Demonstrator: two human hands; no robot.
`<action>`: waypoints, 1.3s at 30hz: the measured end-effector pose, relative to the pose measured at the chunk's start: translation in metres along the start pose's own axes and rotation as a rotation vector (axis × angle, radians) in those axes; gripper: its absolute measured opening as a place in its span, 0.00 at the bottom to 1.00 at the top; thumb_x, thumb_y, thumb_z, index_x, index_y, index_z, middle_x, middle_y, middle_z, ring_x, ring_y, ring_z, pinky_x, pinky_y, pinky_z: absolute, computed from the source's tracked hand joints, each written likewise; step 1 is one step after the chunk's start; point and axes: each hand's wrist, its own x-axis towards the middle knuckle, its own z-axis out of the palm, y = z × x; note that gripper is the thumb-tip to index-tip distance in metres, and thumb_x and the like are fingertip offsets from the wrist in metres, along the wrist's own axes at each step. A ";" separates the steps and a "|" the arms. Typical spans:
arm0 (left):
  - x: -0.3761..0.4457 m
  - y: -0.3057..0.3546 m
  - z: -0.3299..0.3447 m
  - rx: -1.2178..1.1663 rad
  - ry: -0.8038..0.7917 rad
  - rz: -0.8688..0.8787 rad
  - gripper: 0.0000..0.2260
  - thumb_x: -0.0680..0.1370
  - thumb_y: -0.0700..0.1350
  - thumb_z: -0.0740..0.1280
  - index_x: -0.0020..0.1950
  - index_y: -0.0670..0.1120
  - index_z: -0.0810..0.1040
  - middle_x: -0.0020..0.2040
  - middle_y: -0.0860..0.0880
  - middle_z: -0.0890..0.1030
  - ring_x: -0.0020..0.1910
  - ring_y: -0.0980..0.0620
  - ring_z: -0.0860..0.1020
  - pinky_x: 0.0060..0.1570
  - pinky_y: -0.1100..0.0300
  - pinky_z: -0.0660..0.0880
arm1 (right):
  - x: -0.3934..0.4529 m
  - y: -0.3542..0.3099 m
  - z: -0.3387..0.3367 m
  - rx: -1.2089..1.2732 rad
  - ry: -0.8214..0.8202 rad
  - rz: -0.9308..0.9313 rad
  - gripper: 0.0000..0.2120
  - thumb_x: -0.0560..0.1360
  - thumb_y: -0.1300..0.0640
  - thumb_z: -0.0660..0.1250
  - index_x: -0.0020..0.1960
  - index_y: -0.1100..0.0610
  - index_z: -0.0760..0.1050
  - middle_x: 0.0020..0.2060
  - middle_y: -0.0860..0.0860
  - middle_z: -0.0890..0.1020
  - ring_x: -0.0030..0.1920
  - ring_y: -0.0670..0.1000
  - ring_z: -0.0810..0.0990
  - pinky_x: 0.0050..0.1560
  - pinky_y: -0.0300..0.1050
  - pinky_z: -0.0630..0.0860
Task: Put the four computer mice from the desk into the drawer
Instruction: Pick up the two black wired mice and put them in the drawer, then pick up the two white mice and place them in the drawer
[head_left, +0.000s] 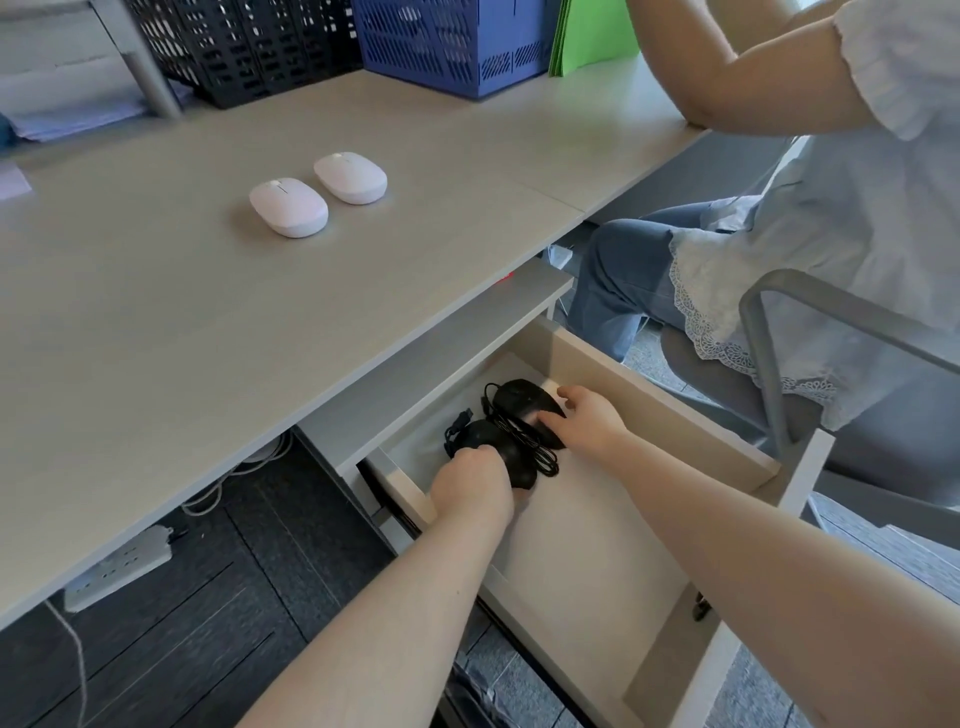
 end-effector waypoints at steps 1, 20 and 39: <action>-0.002 -0.001 -0.003 0.052 0.005 0.023 0.16 0.73 0.40 0.67 0.60 0.41 0.71 0.56 0.44 0.76 0.53 0.45 0.77 0.39 0.57 0.71 | -0.002 -0.001 -0.003 -0.025 0.021 -0.024 0.27 0.75 0.50 0.66 0.71 0.58 0.66 0.67 0.57 0.74 0.66 0.57 0.74 0.64 0.48 0.70; -0.053 -0.021 -0.157 0.028 0.600 0.467 0.07 0.78 0.46 0.60 0.52 0.44 0.73 0.51 0.44 0.76 0.50 0.39 0.76 0.38 0.54 0.64 | -0.068 -0.143 -0.066 0.062 0.272 -0.438 0.10 0.76 0.53 0.64 0.50 0.57 0.80 0.43 0.55 0.84 0.45 0.55 0.80 0.49 0.48 0.76; 0.091 -0.155 -0.219 -0.545 0.737 0.098 0.41 0.65 0.59 0.75 0.70 0.43 0.63 0.69 0.42 0.67 0.70 0.45 0.63 0.66 0.52 0.64 | 0.049 -0.269 -0.017 -0.155 0.336 -0.456 0.32 0.73 0.38 0.61 0.72 0.53 0.61 0.68 0.57 0.72 0.69 0.60 0.67 0.66 0.54 0.66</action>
